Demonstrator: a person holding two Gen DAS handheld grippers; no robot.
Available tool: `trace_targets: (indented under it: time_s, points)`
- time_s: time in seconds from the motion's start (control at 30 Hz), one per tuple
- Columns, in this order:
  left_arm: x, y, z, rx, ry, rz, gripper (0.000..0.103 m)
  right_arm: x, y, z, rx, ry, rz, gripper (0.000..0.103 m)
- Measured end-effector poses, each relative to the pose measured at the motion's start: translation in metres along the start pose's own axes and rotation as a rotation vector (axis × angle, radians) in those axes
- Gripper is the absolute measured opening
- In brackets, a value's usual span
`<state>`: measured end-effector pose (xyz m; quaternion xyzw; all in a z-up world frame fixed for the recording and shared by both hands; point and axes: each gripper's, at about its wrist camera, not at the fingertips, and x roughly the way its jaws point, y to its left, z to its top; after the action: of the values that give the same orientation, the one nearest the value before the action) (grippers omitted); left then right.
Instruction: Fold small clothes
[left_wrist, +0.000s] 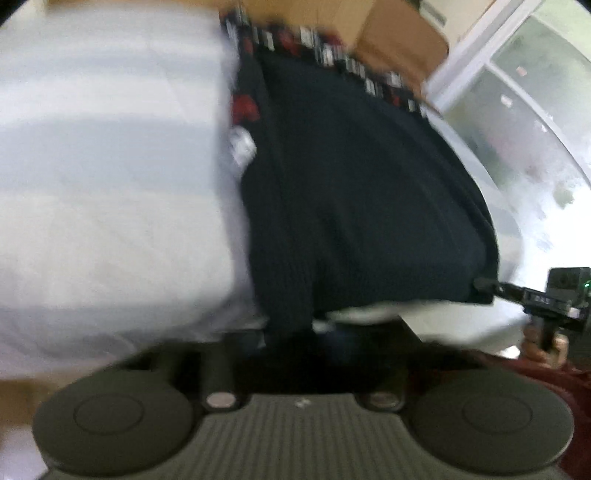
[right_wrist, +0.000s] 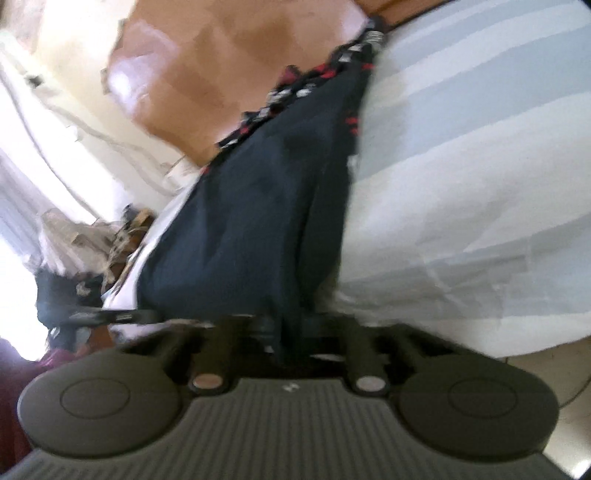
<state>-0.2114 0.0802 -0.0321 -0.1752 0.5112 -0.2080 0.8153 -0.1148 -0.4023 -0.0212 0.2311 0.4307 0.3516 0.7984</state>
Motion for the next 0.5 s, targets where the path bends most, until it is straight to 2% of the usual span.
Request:
trace_targets:
  time_s: [0.07, 0.13, 0.27, 0.37, 0.43, 0.5]
  points:
    - [-0.004, -0.003, 0.005, 0.003, 0.012, -0.092, 0.006, -0.019, 0.010, -0.001, -0.064, -0.023, 0.020, 0.012]
    - [-0.019, -0.010, 0.012, 0.032, -0.017, -0.172, 0.006, -0.033, 0.021, 0.001, -0.103, -0.053, 0.027, 0.012]
    - [-0.051, -0.011, 0.042, 0.022, -0.151, -0.296, 0.006, -0.045, 0.035, 0.024, -0.146, -0.128, 0.056, 0.012]
    - [-0.061, -0.004, 0.076, -0.009, -0.260, -0.314, 0.006, -0.037, 0.036, 0.058, -0.125, -0.193, 0.067, 0.012]
    - [-0.060, 0.003, 0.106, -0.046, -0.305, -0.312, 0.006, -0.027, 0.028, 0.088, -0.083, -0.220, 0.069, 0.012]
    - [-0.053, 0.011, 0.141, -0.096, -0.354, -0.261, 0.007, -0.009, 0.022, 0.128, -0.038, -0.245, 0.045, 0.012]
